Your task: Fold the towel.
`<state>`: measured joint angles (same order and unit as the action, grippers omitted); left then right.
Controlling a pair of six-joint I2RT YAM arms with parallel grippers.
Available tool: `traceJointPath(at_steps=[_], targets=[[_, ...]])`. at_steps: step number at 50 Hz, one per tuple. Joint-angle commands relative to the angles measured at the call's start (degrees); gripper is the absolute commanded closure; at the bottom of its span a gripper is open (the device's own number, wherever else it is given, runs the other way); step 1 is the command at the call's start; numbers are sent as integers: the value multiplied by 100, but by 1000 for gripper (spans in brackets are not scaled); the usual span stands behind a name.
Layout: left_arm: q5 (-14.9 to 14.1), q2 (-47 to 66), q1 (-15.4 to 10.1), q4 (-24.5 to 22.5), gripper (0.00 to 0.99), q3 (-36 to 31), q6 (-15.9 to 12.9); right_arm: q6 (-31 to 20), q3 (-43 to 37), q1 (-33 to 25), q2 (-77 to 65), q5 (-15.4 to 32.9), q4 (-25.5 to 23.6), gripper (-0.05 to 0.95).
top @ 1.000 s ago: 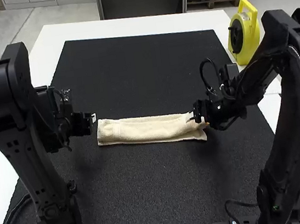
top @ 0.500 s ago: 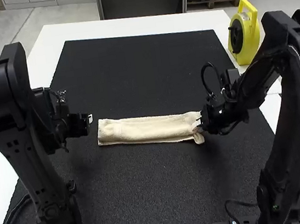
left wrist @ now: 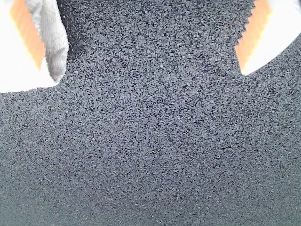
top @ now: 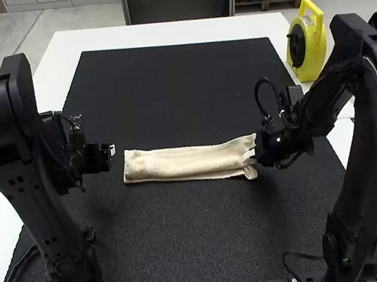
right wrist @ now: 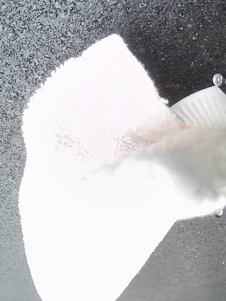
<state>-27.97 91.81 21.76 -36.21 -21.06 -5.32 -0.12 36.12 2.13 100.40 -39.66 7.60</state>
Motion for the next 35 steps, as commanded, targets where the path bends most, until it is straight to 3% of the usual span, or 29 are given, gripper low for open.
traceJointPath(at_steps=[1, 35], targets=[[-86, -111, 39, 0, 36, 32, -48, 135, 211, 7, -293, -33, -4, 920], [-86, -111, 48, 105, 36, 32, -48, 917, 607, 1105, -759, -86, -118, 920]])
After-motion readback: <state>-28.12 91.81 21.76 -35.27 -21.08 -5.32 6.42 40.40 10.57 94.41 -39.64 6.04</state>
